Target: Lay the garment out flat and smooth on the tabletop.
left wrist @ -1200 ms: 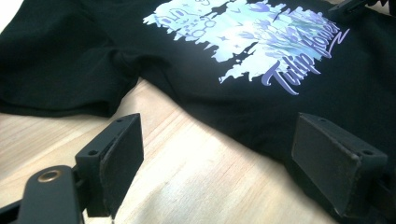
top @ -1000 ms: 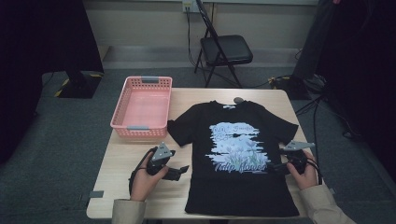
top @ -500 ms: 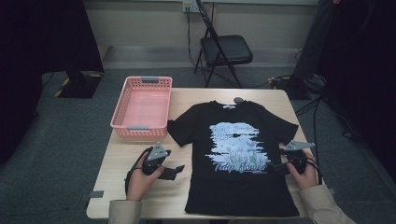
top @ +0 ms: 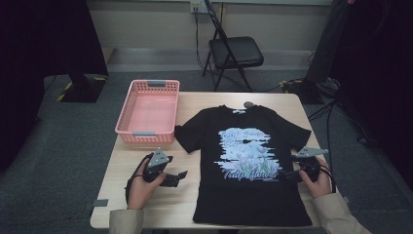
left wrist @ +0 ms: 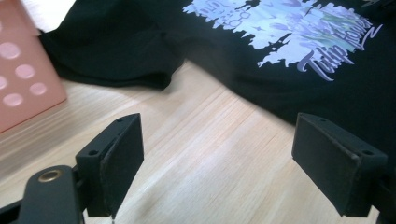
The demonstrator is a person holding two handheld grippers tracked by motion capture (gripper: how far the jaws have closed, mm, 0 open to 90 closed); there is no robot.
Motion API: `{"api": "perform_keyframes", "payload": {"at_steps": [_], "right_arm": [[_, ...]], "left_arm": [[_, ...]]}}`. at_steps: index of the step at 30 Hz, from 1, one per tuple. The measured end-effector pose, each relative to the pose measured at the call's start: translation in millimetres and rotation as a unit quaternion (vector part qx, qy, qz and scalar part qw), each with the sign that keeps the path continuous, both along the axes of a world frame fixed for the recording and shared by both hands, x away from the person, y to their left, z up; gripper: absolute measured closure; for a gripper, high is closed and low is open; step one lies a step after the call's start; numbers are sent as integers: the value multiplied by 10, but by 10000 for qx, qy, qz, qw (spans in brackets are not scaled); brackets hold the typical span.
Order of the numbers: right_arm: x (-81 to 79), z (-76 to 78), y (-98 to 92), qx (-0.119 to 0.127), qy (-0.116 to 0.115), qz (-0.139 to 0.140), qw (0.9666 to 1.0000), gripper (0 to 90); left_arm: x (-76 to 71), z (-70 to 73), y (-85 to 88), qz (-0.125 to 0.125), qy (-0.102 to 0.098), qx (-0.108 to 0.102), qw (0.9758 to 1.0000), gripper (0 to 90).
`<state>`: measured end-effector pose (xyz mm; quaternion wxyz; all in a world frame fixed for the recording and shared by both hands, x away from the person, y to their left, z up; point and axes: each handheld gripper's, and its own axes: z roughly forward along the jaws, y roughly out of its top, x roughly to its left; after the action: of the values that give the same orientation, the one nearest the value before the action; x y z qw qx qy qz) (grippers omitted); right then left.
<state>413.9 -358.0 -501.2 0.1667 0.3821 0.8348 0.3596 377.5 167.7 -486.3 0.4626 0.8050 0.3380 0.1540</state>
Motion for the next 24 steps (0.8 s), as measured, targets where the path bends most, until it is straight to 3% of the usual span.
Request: {"api": "perform_keyframes", "payload": {"at_steps": [24], "right_arm": [[0, 0, 0, -1, -2, 9, 10000, 82]], "left_arm": [[19, -112, 215, 219, 120, 174, 9995, 164]]}}
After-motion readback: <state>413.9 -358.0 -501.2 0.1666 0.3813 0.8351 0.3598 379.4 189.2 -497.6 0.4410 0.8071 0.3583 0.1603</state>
